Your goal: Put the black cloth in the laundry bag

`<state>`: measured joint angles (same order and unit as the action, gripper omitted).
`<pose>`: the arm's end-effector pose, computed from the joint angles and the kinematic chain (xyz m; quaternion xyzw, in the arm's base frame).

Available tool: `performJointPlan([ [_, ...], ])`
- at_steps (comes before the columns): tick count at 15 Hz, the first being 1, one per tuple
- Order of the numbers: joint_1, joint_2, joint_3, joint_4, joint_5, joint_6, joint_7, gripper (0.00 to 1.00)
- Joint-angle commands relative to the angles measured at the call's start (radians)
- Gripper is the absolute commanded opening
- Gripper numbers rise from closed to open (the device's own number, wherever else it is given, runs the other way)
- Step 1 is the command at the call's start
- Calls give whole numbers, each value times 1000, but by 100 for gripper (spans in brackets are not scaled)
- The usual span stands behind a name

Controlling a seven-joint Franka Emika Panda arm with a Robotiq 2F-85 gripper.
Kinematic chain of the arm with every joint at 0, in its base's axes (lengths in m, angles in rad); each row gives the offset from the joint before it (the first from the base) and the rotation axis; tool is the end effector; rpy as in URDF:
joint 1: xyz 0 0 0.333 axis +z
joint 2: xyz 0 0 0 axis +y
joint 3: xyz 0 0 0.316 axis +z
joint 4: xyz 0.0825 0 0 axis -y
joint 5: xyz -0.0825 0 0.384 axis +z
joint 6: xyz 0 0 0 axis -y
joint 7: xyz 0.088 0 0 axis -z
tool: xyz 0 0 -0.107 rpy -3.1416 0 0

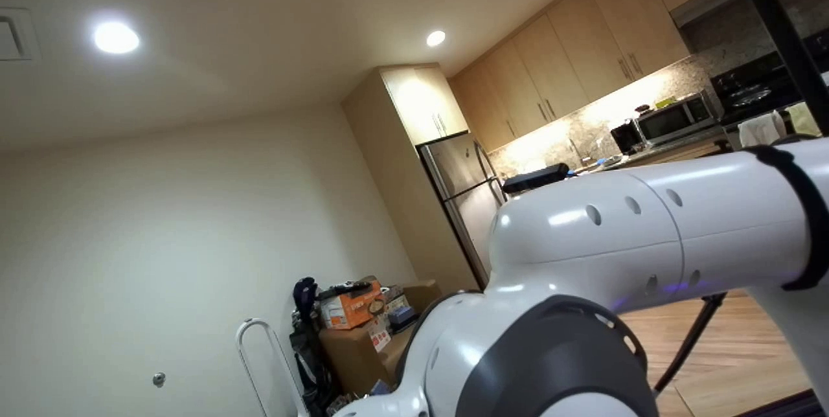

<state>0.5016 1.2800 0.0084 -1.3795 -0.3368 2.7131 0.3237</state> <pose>0.5789 0.3363 -0.0604 0.9682 0.2386 0.0528 0.0530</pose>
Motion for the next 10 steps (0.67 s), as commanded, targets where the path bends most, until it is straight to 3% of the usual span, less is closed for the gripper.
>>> performJointPlan([
  [1, 43, -2, -44, -11, 66, -11, 33, 41],
  [6, 47, -13, -20, -26, 125, -117, 29, 7],
  [8, 49, -60, -37, -50, 119, -85, 41, 1],
  [10, 59, -128, -78, -89, 87, 0, 110, 3],
])
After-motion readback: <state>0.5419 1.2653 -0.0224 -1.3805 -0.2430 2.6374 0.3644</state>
